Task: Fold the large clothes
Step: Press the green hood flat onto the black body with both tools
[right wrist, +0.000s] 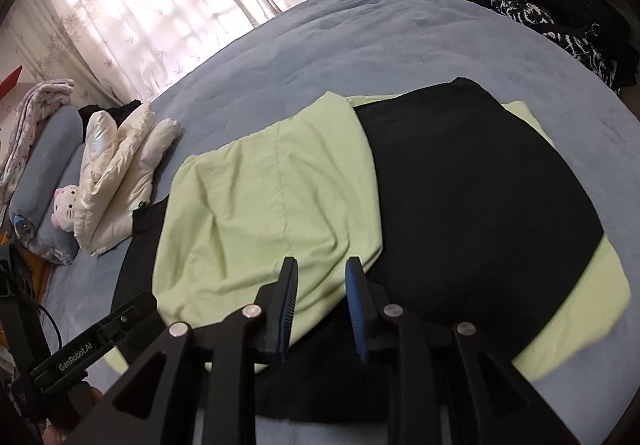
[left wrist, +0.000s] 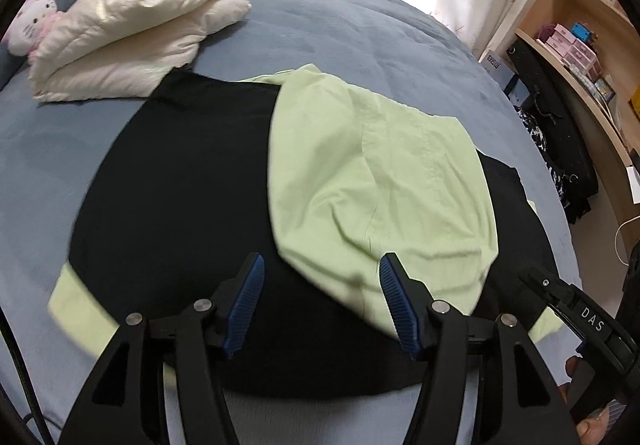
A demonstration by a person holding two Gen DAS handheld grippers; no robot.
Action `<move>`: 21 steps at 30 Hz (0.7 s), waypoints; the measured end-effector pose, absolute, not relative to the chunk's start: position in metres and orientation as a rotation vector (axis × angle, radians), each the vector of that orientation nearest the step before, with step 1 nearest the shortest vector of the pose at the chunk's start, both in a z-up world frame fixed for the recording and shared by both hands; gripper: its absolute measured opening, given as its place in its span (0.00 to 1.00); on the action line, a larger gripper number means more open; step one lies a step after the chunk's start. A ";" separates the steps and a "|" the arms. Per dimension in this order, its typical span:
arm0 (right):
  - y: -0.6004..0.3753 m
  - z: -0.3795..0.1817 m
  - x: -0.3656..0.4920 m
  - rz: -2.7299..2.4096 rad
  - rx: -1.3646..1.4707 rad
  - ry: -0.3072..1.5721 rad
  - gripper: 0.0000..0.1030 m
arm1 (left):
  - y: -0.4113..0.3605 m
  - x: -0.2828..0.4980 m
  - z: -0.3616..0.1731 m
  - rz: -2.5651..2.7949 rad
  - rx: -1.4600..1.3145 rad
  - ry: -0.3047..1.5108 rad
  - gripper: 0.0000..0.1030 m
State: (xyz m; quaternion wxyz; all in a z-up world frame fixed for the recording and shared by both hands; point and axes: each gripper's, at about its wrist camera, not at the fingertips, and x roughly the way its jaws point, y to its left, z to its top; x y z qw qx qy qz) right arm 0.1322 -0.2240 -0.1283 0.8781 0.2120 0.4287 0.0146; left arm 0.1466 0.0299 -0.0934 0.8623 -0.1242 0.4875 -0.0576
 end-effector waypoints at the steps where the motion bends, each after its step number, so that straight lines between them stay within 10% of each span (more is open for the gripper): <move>1: -0.221 -0.125 0.127 0.036 0.437 0.895 0.24 | 0.031 0.140 -0.088 -0.111 -0.251 1.025 0.57; 21: -0.201 -0.066 0.040 0.067 0.358 0.827 0.24 | 0.038 0.042 -0.021 -0.101 -0.209 0.946 0.62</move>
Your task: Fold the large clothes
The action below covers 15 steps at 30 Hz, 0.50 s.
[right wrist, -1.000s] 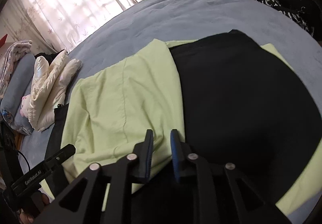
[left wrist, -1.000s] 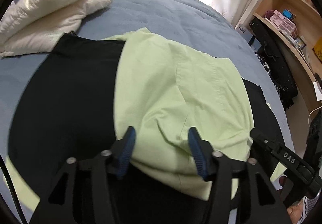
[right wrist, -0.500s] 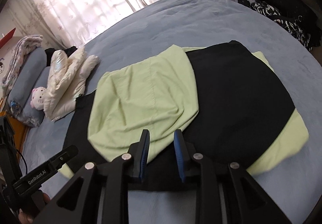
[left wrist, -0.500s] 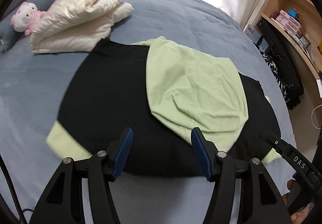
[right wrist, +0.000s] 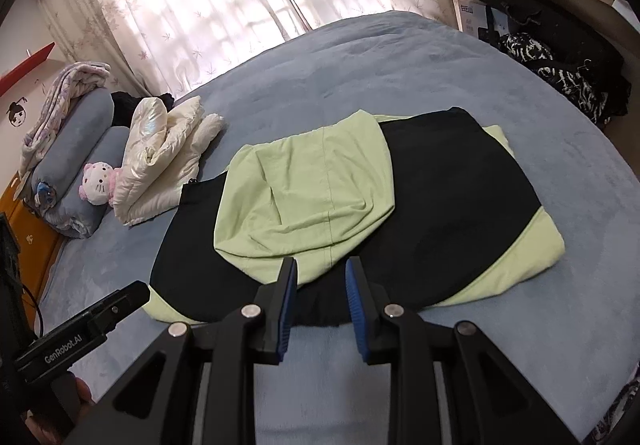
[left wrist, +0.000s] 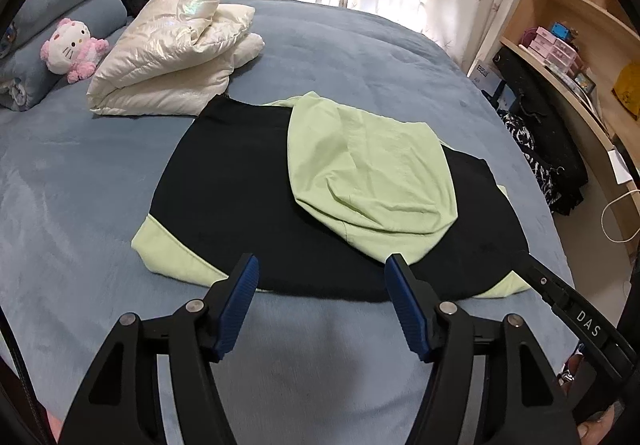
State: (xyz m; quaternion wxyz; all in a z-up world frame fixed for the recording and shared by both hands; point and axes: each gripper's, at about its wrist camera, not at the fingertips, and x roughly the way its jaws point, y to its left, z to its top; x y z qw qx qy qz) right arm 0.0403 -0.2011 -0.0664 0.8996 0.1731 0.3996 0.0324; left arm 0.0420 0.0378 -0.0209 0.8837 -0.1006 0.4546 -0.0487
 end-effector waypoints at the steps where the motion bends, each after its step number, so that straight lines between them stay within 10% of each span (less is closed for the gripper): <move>1: -0.200 -0.066 0.038 0.068 0.356 0.827 0.24 | 0.038 0.039 -0.022 -0.103 -0.213 0.949 0.62; 15: -0.182 -0.081 0.010 0.133 0.320 0.875 0.33 | 0.054 0.012 -0.045 -0.115 -0.258 1.003 0.73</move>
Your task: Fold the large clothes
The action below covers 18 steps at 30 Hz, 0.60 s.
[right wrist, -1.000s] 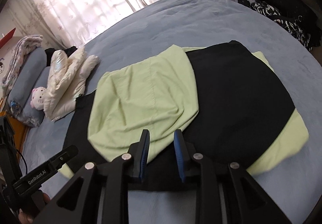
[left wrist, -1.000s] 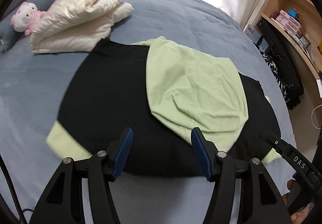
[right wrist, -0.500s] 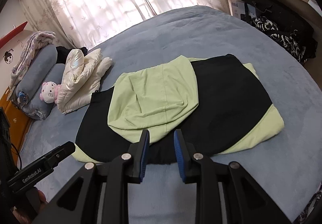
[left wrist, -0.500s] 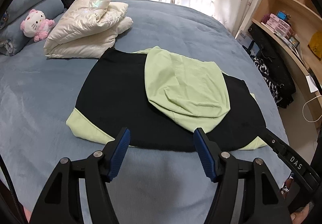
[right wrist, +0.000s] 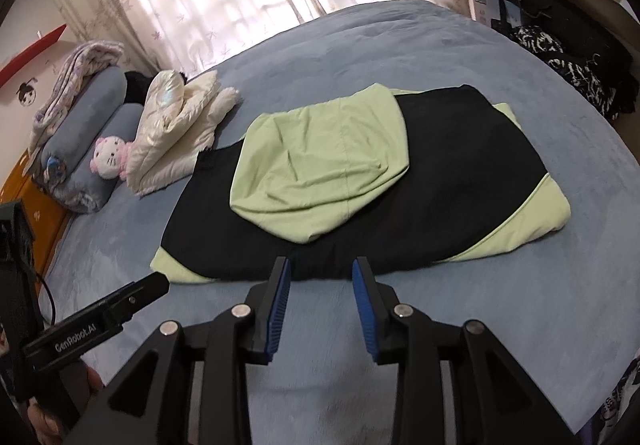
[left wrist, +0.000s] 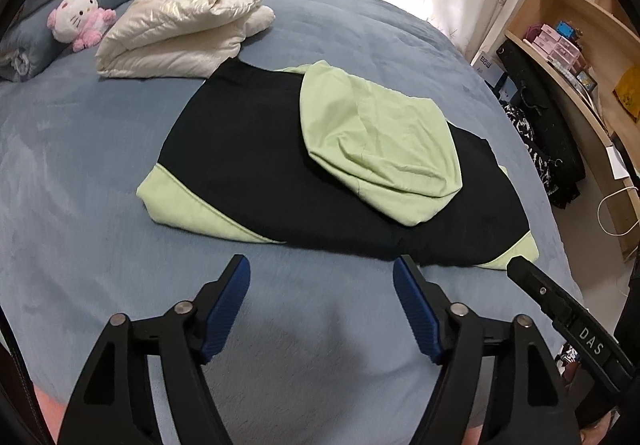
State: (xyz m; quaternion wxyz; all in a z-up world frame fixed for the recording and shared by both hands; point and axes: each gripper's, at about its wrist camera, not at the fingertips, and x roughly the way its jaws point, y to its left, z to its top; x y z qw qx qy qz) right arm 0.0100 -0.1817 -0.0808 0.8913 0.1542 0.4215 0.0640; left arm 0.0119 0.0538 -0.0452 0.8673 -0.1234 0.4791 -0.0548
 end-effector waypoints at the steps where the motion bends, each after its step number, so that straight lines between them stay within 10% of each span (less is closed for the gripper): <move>1: -0.180 -0.082 0.009 0.136 0.313 0.875 0.33 | 0.057 0.011 -0.049 -0.126 -0.272 1.003 0.74; 18: -0.157 -0.114 0.043 0.175 0.275 0.889 0.33 | 0.113 0.047 -0.158 -0.285 -0.726 1.038 0.79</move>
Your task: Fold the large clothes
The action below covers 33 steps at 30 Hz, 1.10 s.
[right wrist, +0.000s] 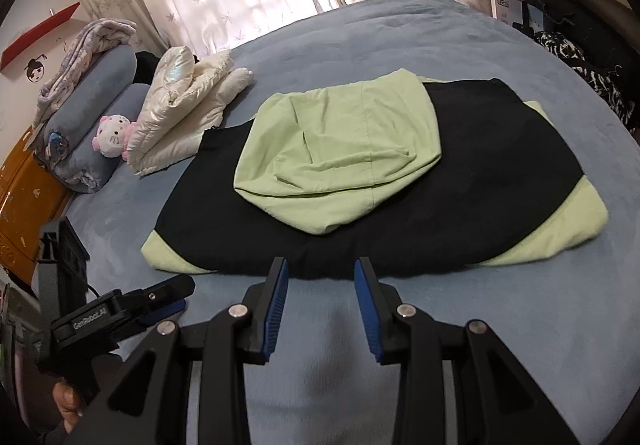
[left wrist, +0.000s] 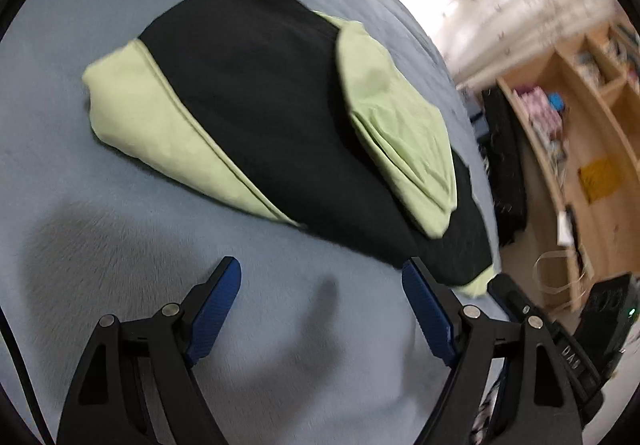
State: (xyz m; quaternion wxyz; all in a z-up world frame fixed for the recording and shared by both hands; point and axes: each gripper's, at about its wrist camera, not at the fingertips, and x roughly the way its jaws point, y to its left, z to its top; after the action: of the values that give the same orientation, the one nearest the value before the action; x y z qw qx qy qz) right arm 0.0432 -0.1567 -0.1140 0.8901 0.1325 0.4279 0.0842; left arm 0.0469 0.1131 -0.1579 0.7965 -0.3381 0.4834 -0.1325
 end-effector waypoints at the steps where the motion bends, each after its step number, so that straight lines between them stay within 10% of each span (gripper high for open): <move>1: -0.156 -0.115 0.048 0.174 0.273 0.890 0.33 | 0.115 0.050 -0.162 -0.282 -0.747 1.027 0.79; 16: -0.136 -0.120 0.134 0.170 0.122 0.786 0.20 | 0.123 0.125 -0.175 -0.217 -0.822 0.880 0.77; 21: -0.134 -0.145 0.165 0.156 0.088 0.814 0.08 | 0.115 0.142 -0.163 -0.117 -0.736 0.839 0.19; 33: -0.150 -0.188 0.163 0.228 0.204 0.926 0.05 | 0.010 0.131 -0.062 -0.186 -0.173 0.579 0.06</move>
State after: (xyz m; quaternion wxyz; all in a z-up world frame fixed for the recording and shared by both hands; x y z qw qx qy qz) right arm 0.1629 -0.1498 -0.1875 0.8834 0.0981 0.4451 0.1094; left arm 0.1306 0.0096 -0.0624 0.9505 -0.0852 0.2846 -0.0915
